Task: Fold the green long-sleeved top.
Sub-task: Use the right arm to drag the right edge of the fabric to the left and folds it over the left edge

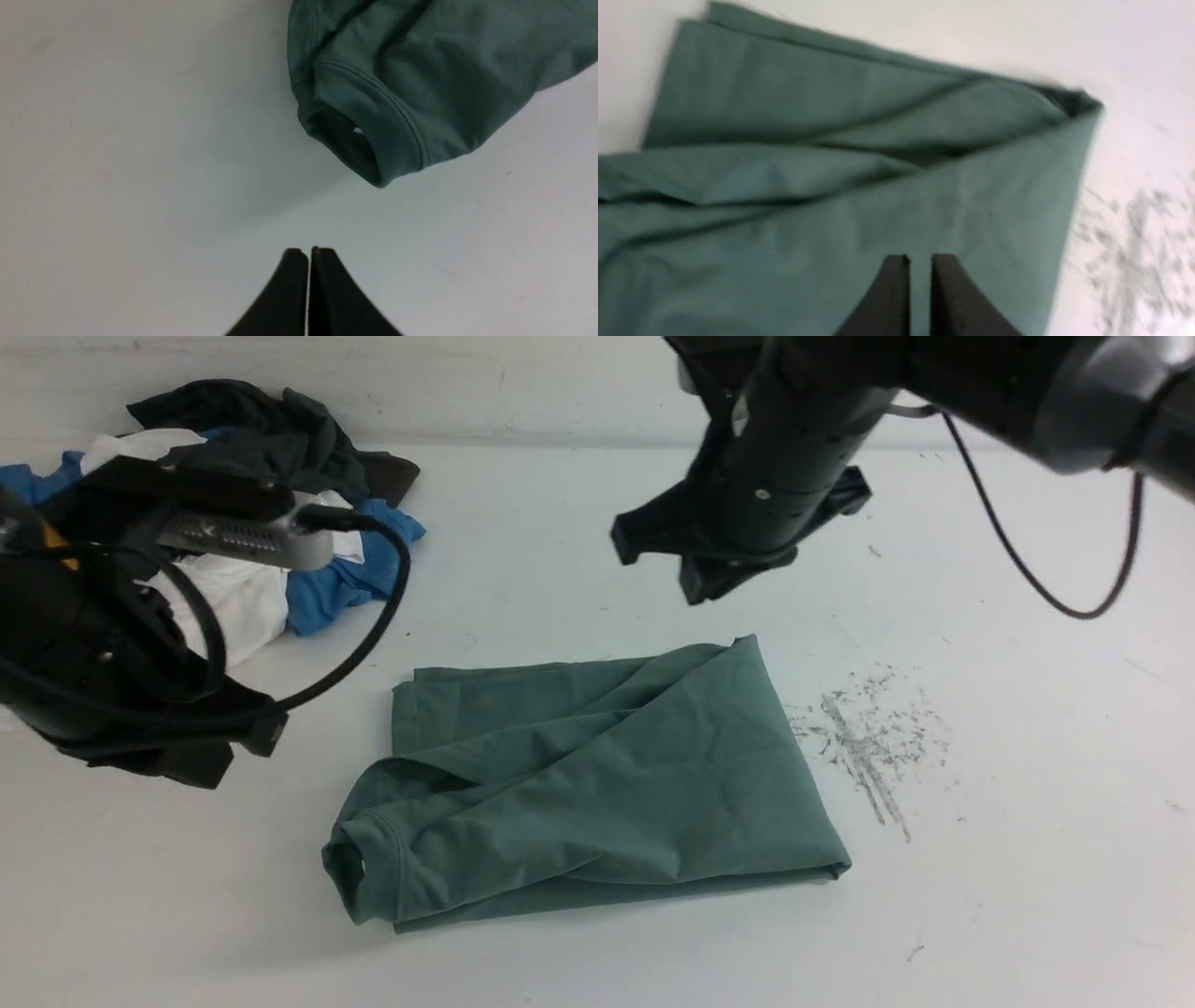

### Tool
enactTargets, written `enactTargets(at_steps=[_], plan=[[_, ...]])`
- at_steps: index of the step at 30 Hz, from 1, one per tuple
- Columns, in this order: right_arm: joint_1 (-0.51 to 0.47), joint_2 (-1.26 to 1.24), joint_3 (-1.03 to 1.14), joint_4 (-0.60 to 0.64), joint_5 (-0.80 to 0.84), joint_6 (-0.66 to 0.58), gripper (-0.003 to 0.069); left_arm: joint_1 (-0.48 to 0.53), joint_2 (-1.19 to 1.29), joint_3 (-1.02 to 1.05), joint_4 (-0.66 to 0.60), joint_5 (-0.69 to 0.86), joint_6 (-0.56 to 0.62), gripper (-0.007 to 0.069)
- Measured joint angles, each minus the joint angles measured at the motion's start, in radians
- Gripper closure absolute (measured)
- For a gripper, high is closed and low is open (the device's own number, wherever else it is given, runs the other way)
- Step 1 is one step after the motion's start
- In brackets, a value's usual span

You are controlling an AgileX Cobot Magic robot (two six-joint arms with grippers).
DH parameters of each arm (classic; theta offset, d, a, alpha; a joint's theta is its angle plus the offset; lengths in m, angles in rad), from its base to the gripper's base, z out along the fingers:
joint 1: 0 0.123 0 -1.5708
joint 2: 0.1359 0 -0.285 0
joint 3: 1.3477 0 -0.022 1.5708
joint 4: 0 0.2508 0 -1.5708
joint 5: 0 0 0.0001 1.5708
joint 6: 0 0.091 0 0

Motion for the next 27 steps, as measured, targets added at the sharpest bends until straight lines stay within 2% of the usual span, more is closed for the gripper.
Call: enactTargets(at_steps=[6,10,18,21,24,27], plan=[[-0.06,-0.073,0.179,0.009,0.006,-0.037,0.0671,0.0,0.19,0.0,-0.092,-0.153,-0.002,0.0626],[-0.063,-0.076,0.211,0.018,0.007,-0.063,0.0674,0.0,0.287,0.0,-0.127,-0.205,-0.002,0.0576],[-0.064,-0.076,0.217,0.025,0.005,-0.088,0.0674,0.0,0.427,0.0,-0.185,-0.261,-0.005,0.0311],[-0.064,-0.076,0.217,0.025,0.005,-0.089,0.0674,0.0,0.446,0.0,-0.205,-0.264,-0.005,0.0266],[-0.064,-0.076,0.217,0.031,0.005,-0.089,0.0674,0.0,0.451,0.0,-0.223,-0.272,-0.005,0.0279],[-0.064,-0.076,0.217,0.033,0.005,-0.09,0.0674,0.0,0.452,0.0,-0.225,-0.283,-0.002,0.0373]])
